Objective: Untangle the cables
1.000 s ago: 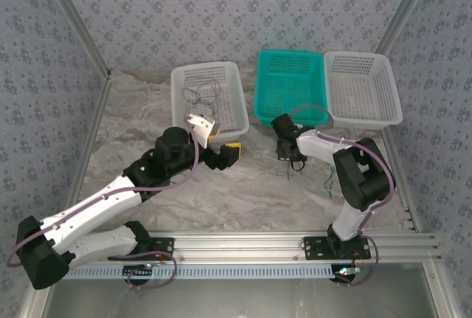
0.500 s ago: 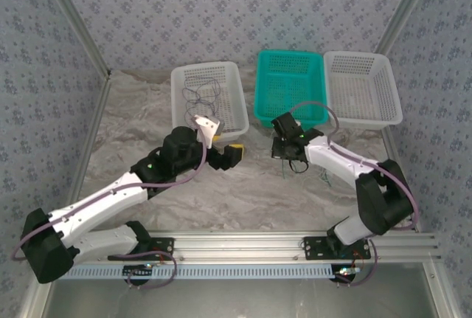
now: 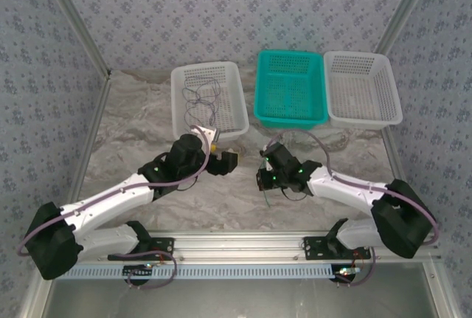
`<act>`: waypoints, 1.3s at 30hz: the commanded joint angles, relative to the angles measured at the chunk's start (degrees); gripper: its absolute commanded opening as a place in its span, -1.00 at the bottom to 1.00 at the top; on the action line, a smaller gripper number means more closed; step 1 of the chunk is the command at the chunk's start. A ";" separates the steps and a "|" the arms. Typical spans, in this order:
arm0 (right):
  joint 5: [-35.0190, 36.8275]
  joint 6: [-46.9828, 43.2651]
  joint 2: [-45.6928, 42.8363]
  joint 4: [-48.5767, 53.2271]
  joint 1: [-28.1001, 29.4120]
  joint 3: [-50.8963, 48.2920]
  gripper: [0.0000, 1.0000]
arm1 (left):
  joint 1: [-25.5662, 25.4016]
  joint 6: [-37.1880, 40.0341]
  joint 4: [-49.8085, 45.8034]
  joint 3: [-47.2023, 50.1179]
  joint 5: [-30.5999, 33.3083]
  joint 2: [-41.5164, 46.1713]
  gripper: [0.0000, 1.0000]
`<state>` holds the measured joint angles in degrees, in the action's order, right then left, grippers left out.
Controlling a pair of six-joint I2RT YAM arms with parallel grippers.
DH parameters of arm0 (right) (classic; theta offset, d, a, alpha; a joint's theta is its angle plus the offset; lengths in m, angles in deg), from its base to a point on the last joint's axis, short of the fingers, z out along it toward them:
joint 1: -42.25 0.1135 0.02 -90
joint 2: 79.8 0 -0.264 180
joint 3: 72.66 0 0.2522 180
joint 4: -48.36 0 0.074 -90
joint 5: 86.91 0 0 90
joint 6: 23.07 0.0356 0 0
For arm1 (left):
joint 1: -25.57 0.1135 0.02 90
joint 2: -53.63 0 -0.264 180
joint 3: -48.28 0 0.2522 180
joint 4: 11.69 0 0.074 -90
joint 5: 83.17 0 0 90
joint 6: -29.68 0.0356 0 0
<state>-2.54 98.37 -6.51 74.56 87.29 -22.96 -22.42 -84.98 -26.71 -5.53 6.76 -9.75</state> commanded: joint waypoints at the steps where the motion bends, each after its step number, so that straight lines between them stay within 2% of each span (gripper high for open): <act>1: -2.88 -5.22 -4.69 -2.66 0.83 -2.41 -1.00 | 0.45 12.08 0.61 0.67 -7.34 -1.25 0.80; 3: -4.18 -7.25 -7.72 -2.94 0.92 -3.84 -1.00 | 0.33 20.07 1.60 1.75 -11.55 -3.37 0.78; 6: -5.73 -9.61 -10.41 -1.74 0.81 -4.41 -1.00 | 0.30 28.39 7.63 4.73 -13.64 -5.66 0.74; 9: -7.97 -10.77 -11.74 -1.14 0.87 -4.52 -1.00 | 0.44 33.94 16.16 7.09 -14.50 -8.64 0.71; 12: -8.82 -10.78 -13.26 -1.65 0.88 -5.22 -1.00 | 0.55 38.18 16.98 4.80 -15.62 -13.71 0.69; 14: -8.16 -10.62 -14.32 -1.83 0.89 -5.66 -1.00 | 0.59 39.76 16.73 2.90 -17.19 -17.08 0.67; 17: -8.34 -10.52 -15.28 -1.64 0.84 -5.87 -1.00 | 0.55 39.54 17.40 0.18 -14.82 -21.77 0.61; 21: -9.79 -10.44 -15.96 -2.06 0.85 -6.07 -1.00 | 0.53 36.72 26.06 0.98 -9.82 -24.64 0.53; 24: -10.17 -10.44 -16.15 -2.66 0.92 -6.38 -1.00 | 0.58 35.61 29.49 1.05 -9.28 -25.47 0.43; 26: -10.17 -10.35 -16.12 -3.17 0.93 -6.58 -1.00 | 0.57 34.93 29.80 0.16 -11.35 -26.08 0.30; 28: -9.39 -10.18 -16.00 -3.52 0.89 -6.84 -1.00 | 0.57 33.99 29.35 -0.78 -14.46 -26.67 0.01; 29: -8.50 -9.94 -15.89 -3.44 0.85 -6.85 -1.00 | 0.60 33.19 29.07 -1.29 -16.22 -26.93 -0.25; 31: -5.50 -9.17 -15.83 -2.63 0.84 -6.76 -1.00 | 0.54 31.38 27.63 -2.04 -18.10 -26.44 -0.95; 32: -2.58 -8.22 -15.69 -1.68 0.78 -6.59 -1.00 | 0.62 30.03 27.00 -2.14 -18.01 -25.49 -1.00; 36: 9.51 -2.46 -14.46 2.40 -0.68 -7.15 -1.00 | 1.45 22.60 28.02 0.79 -16.88 -16.98 -1.00; 39: 13.62 4.05 -12.75 3.64 -4.30 -8.31 -1.00 | 1.47 19.32 24.82 1.79 -16.72 -8.51 -1.00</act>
<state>2.31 95.18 -20.63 74.37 85.67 -29.54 -21.34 -59.87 -1.86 -4.20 -8.70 -26.21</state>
